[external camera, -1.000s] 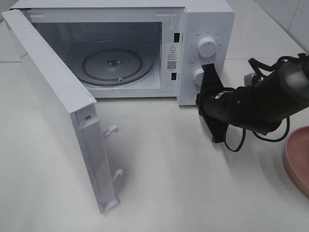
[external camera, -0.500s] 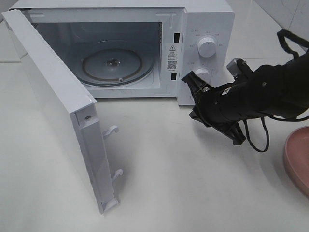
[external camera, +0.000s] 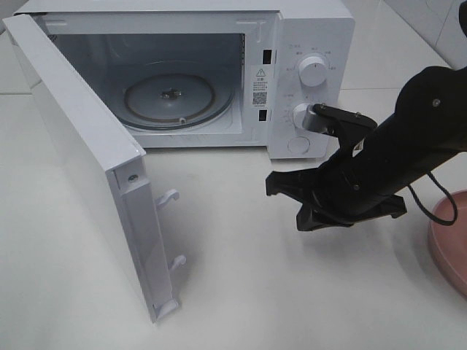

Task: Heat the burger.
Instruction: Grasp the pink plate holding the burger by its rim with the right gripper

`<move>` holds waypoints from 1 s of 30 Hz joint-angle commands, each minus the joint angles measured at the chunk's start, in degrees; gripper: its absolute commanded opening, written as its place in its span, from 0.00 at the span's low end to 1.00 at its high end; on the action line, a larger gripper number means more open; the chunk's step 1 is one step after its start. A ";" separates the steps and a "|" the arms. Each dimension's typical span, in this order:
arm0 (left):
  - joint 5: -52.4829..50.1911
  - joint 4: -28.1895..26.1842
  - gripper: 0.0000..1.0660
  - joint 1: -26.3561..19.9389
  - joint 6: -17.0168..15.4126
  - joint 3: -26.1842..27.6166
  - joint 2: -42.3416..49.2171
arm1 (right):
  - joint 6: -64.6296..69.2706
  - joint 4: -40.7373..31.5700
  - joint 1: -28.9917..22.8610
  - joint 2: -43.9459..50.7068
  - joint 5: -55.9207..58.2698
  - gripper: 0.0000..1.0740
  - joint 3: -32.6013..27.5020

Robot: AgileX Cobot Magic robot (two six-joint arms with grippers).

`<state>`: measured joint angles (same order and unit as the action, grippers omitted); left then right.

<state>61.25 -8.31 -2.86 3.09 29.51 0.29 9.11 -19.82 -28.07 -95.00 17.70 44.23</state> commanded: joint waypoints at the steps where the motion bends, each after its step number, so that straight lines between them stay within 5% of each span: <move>1: -0.17 -0.34 0.94 -0.11 -0.06 0.06 0.97 | -5.67 5.96 0.11 2.58 7.96 0.03 0.06; 14: -0.17 -0.34 0.94 -0.11 -0.06 0.06 0.97 | -5.39 17.82 7.10 9.74 23.61 0.12 0.06; 18: -0.17 -0.34 0.94 -0.11 -0.06 0.06 0.97 | -4.30 21.26 10.14 11.63 25.55 0.32 0.06; 19: -0.17 -0.34 0.94 -0.11 -0.06 0.06 0.97 | -4.30 22.69 11.34 12.43 25.95 0.49 0.06; 22: -0.17 -0.34 0.94 -0.11 -0.06 0.06 0.97 | -4.30 23.49 11.97 12.89 26.07 0.59 0.06; 24: -0.17 -0.34 0.94 -0.11 -0.06 0.06 0.97 | -4.35 25.61 14.15 12.89 26.99 0.93 0.06; 30: -0.17 -0.34 0.94 -0.11 -0.06 0.06 0.97 | -4.35 25.73 16.04 12.66 27.04 0.95 0.00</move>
<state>61.25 -8.31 -2.86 3.09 29.51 0.29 4.70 5.50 -12.43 -82.51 44.23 44.23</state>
